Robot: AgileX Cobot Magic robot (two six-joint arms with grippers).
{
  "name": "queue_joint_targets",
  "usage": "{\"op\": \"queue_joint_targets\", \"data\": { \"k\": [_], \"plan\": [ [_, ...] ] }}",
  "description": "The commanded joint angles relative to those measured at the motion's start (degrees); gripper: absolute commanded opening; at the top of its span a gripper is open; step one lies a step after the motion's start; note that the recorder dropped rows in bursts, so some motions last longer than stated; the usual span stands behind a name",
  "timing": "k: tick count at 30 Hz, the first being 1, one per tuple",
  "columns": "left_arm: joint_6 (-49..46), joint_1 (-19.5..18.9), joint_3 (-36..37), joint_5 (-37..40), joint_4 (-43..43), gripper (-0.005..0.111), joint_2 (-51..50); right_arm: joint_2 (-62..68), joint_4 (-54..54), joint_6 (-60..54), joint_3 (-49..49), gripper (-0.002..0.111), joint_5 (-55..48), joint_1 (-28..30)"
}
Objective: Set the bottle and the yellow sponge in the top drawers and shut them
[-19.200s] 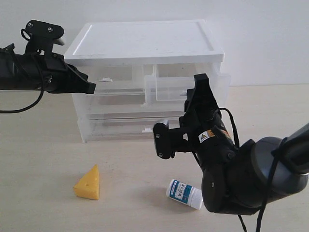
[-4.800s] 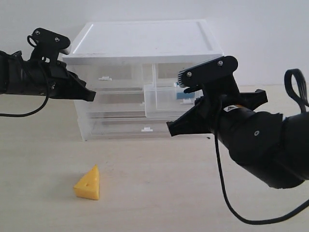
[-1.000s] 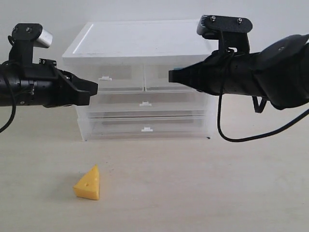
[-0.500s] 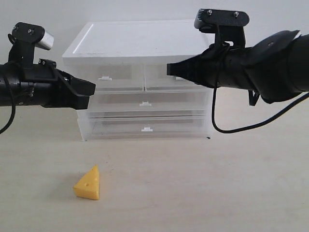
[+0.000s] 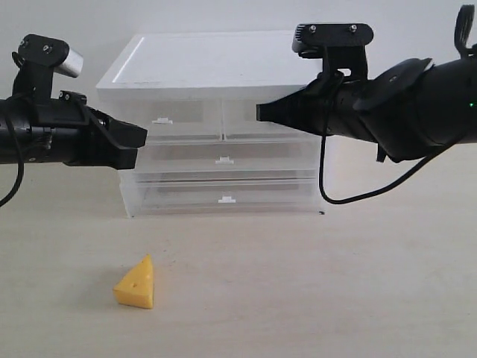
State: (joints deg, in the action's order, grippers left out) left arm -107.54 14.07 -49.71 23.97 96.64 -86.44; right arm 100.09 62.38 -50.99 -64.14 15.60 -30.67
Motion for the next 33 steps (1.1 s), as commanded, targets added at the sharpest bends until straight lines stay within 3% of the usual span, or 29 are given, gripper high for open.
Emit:
{"op": "queue_joint_targets", "data": {
  "k": [1, 11, 17, 27, 33],
  "plan": [
    [-0.3, -0.2, 0.1, -0.2, -0.2, 0.004, 0.1, 1.3, -0.4, -0.7, -1.3, 0.000, 0.7, 0.4],
    [-0.7, -0.2, 0.1, -0.4, -0.2, 0.004, 0.1, 1.7, -1.3, -0.7, -2.2, 0.000, 2.5, 0.4],
    [-13.8, -0.2, -0.4, -7.3, 0.4, 0.004, -0.2, 1.7, -1.4, -0.6, -2.3, 0.000, 2.5, 0.4],
    [-14.6, -0.1, -3.0, -12.4, -17.6, 0.004, -3.5, 1.7, -1.4, -1.6, -2.3, 0.000, 2.1, 0.4],
    [-14.6, 1.5, -4.4, -16.5, -22.9, 0.004, -7.0, 1.7, -1.5, -2.5, -2.3, 0.000, 2.1, 0.4]
  ]
}}
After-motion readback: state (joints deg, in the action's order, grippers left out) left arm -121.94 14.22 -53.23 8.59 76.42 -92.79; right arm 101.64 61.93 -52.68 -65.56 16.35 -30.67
